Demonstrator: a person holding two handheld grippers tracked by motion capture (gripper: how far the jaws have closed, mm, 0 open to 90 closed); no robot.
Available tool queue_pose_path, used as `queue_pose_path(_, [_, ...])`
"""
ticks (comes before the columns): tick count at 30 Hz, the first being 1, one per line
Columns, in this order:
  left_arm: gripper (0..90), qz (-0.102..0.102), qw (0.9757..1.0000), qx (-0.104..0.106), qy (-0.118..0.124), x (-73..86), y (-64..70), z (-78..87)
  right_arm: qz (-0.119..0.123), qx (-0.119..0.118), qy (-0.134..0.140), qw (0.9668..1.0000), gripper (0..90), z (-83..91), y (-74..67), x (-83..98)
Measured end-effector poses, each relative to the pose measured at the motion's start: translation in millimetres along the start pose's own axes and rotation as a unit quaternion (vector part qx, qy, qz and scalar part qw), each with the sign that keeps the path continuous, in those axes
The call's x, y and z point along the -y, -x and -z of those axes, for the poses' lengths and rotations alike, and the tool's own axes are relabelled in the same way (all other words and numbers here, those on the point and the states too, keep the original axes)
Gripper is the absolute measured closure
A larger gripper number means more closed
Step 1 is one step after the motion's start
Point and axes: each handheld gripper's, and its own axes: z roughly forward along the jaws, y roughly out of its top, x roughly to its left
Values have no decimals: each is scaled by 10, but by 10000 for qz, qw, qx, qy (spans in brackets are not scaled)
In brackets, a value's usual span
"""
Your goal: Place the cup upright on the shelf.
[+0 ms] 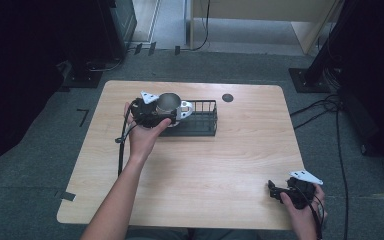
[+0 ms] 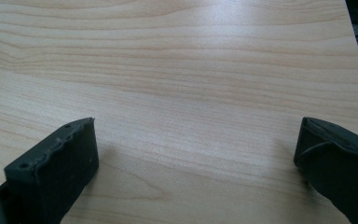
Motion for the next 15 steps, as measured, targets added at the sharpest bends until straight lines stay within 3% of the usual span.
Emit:
queue_pose_path(6, [0,15,9999,-18,156,107,-80,202,-3,-1,-1,10000,0,0,-1,0])
queue_pose_path(15, [0,53,9998,-35,198,412,-202,419,2,0,0,10000,0,0,0,0])
